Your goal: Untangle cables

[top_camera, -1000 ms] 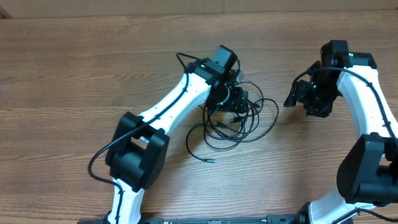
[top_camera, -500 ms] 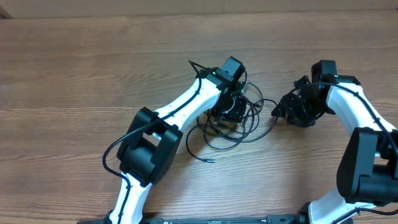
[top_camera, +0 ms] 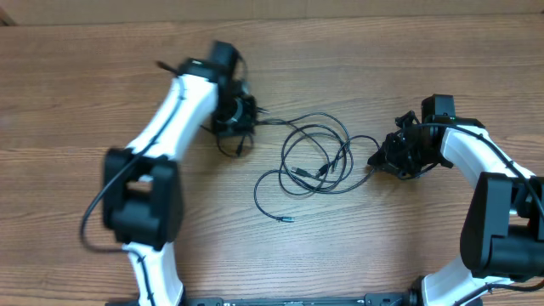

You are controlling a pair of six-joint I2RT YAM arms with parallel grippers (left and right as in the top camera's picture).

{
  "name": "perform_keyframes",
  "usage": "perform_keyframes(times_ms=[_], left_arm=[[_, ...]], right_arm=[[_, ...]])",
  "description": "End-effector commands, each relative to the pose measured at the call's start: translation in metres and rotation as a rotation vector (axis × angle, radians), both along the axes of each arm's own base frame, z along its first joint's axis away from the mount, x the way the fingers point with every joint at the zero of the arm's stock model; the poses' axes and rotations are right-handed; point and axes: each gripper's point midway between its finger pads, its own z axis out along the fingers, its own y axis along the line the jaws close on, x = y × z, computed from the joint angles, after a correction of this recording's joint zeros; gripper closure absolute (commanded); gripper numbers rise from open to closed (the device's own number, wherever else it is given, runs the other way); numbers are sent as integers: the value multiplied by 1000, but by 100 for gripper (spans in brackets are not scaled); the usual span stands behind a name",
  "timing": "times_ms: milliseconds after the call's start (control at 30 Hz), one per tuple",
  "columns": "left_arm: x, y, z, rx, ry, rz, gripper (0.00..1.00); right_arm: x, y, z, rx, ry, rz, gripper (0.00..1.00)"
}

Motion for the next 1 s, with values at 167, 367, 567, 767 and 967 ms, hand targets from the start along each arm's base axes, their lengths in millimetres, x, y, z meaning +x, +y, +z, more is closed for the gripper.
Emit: perform_keyframes(times_ms=[167, 367, 567, 767, 967], left_arm=[[4, 95, 111, -12, -223, 211, 94], [-15, 117, 108, 20, -146, 264, 87], [-29, 134, 99, 153, -90, 296, 86], [-31, 135, 98, 159, -80, 295, 85], [-31, 134, 98, 159, -80, 294, 85]], right_arm=[[6, 16, 11, 99, -47, 17, 96], [20, 33, 29, 222, -151, 68, 96], [43, 32, 63, 218, -237, 80, 96], [83, 28, 176, 181, -507, 112, 96], [86, 40, 302, 239, -776, 186, 96]])
